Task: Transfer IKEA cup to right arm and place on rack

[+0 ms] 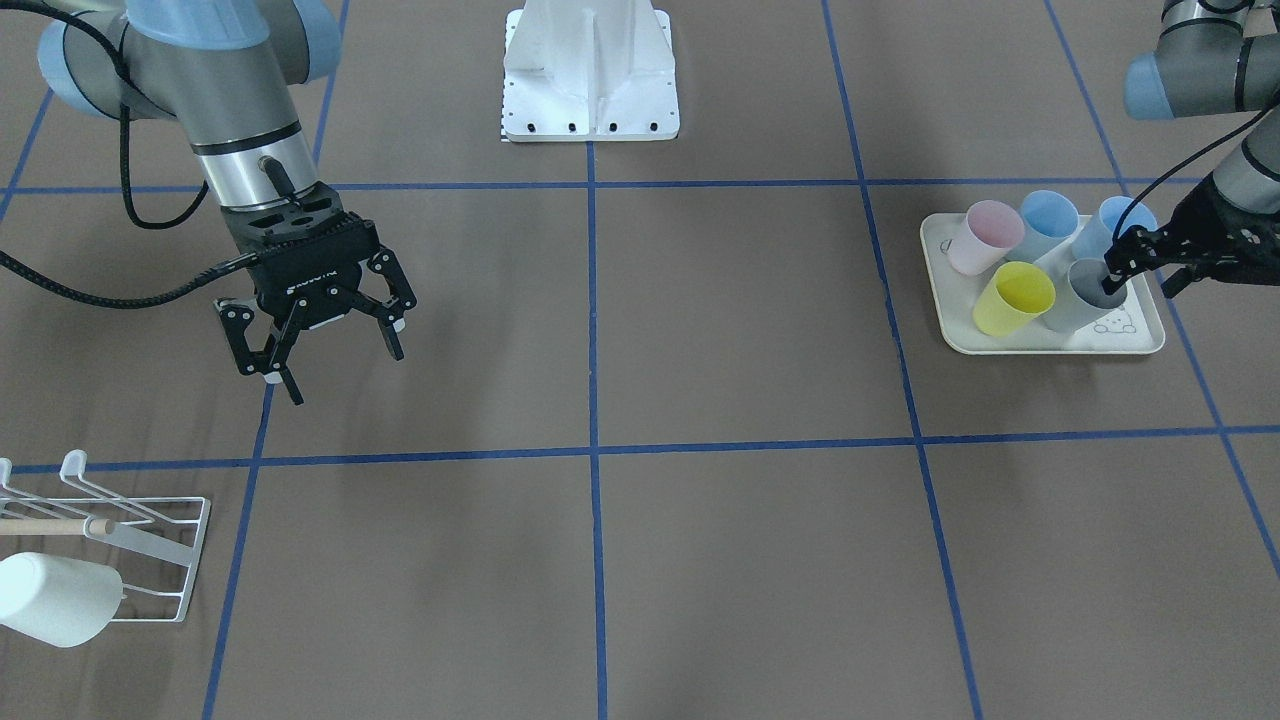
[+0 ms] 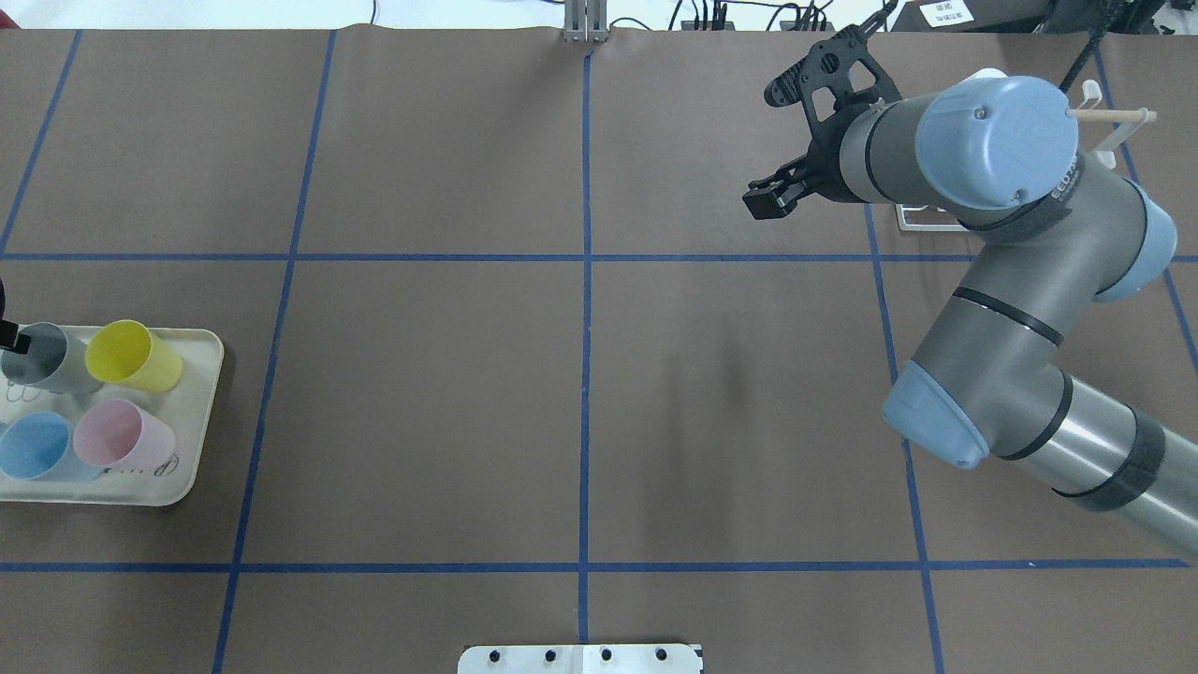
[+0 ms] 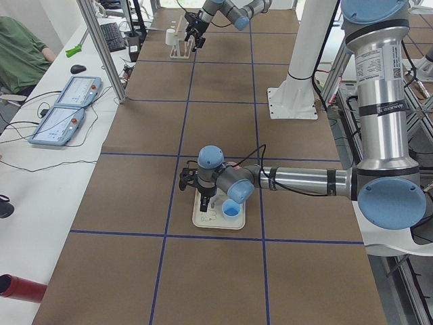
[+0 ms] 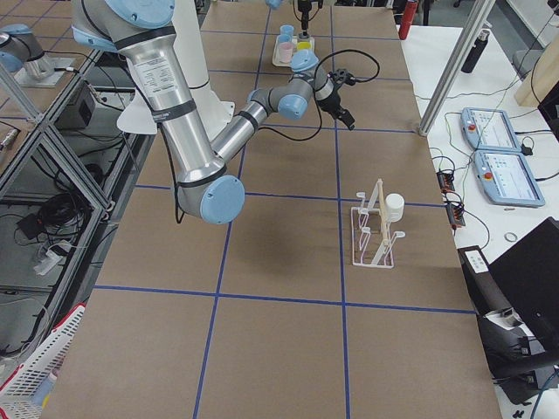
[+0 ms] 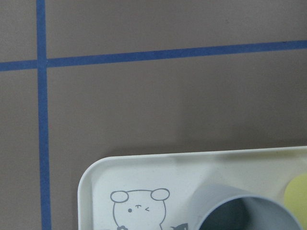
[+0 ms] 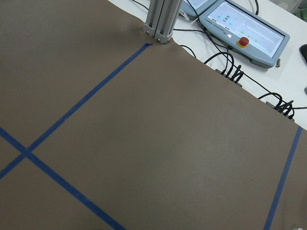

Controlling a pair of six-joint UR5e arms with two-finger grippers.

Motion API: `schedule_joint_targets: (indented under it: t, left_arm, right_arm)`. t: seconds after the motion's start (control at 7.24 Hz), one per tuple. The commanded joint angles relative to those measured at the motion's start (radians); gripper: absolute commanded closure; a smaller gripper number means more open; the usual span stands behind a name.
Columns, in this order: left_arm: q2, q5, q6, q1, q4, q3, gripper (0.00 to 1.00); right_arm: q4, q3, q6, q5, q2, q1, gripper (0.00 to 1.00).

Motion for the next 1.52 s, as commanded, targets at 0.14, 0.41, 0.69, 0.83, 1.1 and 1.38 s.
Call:
schedule_joint_targets:
  t: [0.14,0.41,0.69,0.83,1.1,1.38]
  left_arm:
    - [0.0,-0.007,0.0,0.05,-0.001,-0.001,0.79]
    - [0.003,-0.064,0.003,0.049,0.005,-0.005,1.0]
    - [0.001,-0.09,0.006,0.02,0.008,-0.005,1.0]
    - [0.0,-0.093,0.006,-0.044,0.013,-0.007,1.0]
    - [-0.009,-0.094,0.006,-0.147,0.029,-0.01,1.0]
    - [-0.108,-0.193,0.004,-0.28,0.209,-0.108,1.0]
  right_arm:
    - [0.0,-0.001,0.001,0.0,-0.001,-0.002,0.0]
    - [0.002,0.0,0.002,0.0,0.001,-0.002,0.0]
    - [0.003,0.0,0.002,-0.002,0.006,-0.004,0.0]
    - [0.006,0.0,0.004,-0.003,0.007,-0.006,0.0]
    - [0.015,0.0,0.004,-0.009,0.009,-0.012,0.0]
    - [0.017,-0.001,0.011,-0.012,0.039,-0.032,0.01]
